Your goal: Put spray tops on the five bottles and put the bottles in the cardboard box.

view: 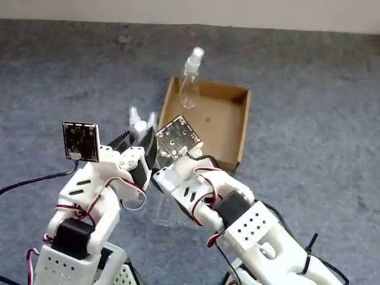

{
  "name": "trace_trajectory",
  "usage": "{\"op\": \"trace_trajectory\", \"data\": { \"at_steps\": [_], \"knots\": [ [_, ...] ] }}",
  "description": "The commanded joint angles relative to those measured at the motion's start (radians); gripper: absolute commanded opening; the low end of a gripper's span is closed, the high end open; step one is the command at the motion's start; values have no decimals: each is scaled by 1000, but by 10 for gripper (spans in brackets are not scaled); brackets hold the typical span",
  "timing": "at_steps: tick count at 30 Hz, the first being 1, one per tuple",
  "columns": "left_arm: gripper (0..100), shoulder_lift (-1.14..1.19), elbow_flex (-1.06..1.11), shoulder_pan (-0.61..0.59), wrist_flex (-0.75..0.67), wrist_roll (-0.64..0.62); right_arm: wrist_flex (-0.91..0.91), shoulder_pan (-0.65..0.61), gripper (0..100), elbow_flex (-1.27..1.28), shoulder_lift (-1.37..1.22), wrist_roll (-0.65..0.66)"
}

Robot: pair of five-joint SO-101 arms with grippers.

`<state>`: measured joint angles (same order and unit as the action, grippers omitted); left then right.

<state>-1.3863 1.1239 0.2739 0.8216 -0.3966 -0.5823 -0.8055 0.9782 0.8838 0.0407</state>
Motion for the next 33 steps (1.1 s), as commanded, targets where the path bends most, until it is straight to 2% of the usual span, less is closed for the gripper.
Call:
{"op": "trace_trajectory", "data": {
  "at_steps": [1, 7, 16, 23, 29, 33],
  "knots": [
    [8, 7, -10, 27, 5, 12, 35, 19, 3, -19, 39, -8],
    [8, 7, -44, 101, 18, 114, 31, 21, 3, -21, 39, -6],
    [9, 7, -44, 104, 28, 117, 30, 71, 3, -19, 97, -12],
    [145, 7, -44, 105, 31, 117, 28, 76, 3, -12, 245, -6],
    [151, 5, -73, 102, 69, 118, 28, 88, 3, -12, 246, -6],
    [151, -58, -101, 102, 149, 120, 28, 160, 3, -18, 246, -6]
  ]
}}
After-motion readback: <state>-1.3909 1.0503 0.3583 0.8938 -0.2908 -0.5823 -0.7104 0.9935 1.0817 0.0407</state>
